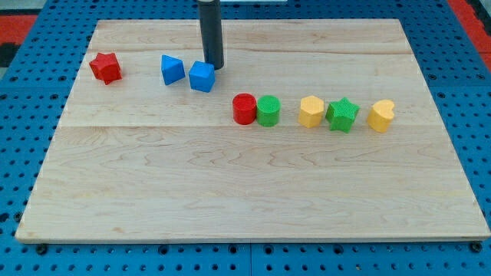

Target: Keep blue cube to parallel left of red circle

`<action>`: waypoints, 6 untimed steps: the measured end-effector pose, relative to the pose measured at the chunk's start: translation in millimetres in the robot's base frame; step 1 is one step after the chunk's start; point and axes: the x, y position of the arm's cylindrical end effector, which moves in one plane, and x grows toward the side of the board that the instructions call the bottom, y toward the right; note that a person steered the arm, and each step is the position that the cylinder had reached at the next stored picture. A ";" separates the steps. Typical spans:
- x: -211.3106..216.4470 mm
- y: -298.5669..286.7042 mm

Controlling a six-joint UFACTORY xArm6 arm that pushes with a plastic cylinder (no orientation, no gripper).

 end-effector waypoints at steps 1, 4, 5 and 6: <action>-10.5 -21.1; 17.2 -4.2; 30.7 4.1; 48.9 -1.0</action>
